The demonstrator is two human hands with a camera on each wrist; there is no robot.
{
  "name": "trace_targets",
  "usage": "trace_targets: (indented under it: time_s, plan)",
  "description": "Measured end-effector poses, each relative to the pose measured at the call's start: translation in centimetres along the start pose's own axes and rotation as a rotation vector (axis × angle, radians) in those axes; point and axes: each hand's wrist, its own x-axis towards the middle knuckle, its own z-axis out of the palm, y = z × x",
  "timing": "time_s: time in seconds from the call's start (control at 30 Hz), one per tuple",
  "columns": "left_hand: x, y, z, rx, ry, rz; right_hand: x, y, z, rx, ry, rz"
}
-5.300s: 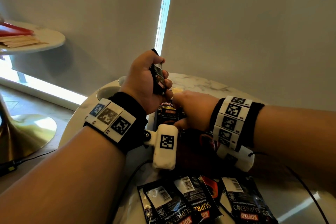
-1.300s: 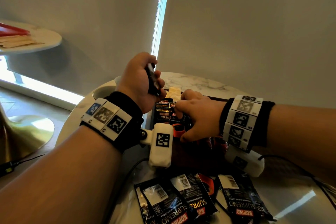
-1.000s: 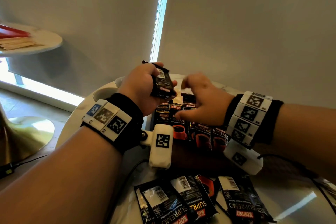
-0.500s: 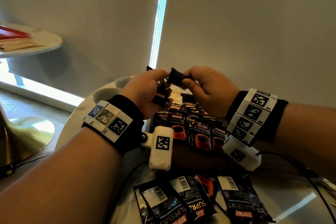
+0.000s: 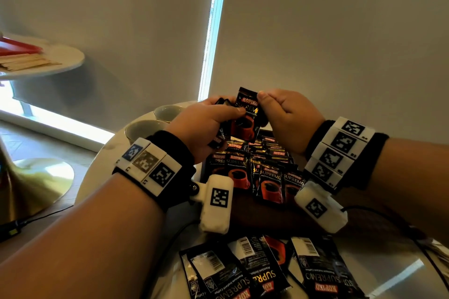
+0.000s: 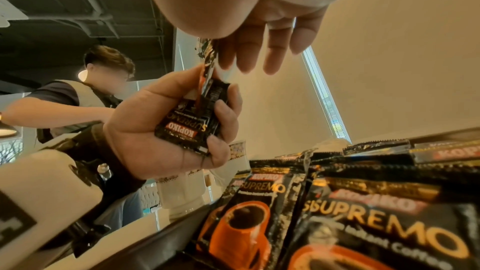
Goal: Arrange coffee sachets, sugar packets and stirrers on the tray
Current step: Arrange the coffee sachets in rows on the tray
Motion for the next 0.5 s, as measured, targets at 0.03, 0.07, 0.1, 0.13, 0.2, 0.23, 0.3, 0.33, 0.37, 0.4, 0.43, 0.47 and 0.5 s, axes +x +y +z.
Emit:
trace_targets:
  time_s: [0.03,0.07,0.1,0.13,0.2,0.23,0.3,0.33,0.37,0.4,0.43,0.47,0.5]
  plan:
    - [-0.1,0.1,0.0,-0.017,-0.005,0.002,0.0,-0.1,-0.1,0.000,-0.001,0.020]
    - [-0.2,0.2,0.1,-0.035,-0.007,0.000,0.0,-0.1,-0.1,-0.010,-0.007,0.033]
    - [-0.3,0.2,0.1,-0.052,-0.008,-0.002,0.0,-0.1,-0.1,-0.030,-0.022,0.040]
    - [-0.3,0.2,0.2,-0.062,-0.009,-0.003,0.1,-0.1,-0.1,-0.052,-0.039,0.042]
    - [-0.3,0.2,0.4,-0.069,-0.003,-0.003,0.1,-0.2,-0.1,-0.063,-0.052,0.053]
    - [-0.3,0.1,0.4,-0.061,0.001,0.001,0.1,-0.1,0.0,-0.055,-0.041,0.065]
    - [-0.2,-0.1,0.3,-0.036,0.028,0.009,0.0,0.0,0.2,0.009,0.008,0.093]
    - [0.0,-0.2,0.2,-0.027,0.047,0.010,-0.2,0.1,0.2,0.026,0.022,0.105]
    - [0.1,-0.3,0.1,-0.022,0.067,0.007,-0.4,0.2,0.3,0.024,0.024,0.105]
    - [0.3,-0.3,0.0,-0.017,0.080,0.003,-0.6,0.5,0.4,0.015,0.016,0.090]
    - [0.4,-0.4,-0.1,-0.015,0.085,0.000,-0.7,0.5,0.4,-0.006,0.005,0.056]
    - [0.6,-0.5,-0.2,-0.010,0.083,-0.006,-0.9,0.5,0.3,-0.039,-0.012,-0.002]
    - [0.7,-0.6,-0.3,-0.007,0.077,-0.016,-1.0,0.6,0.4,-0.086,-0.033,-0.062]
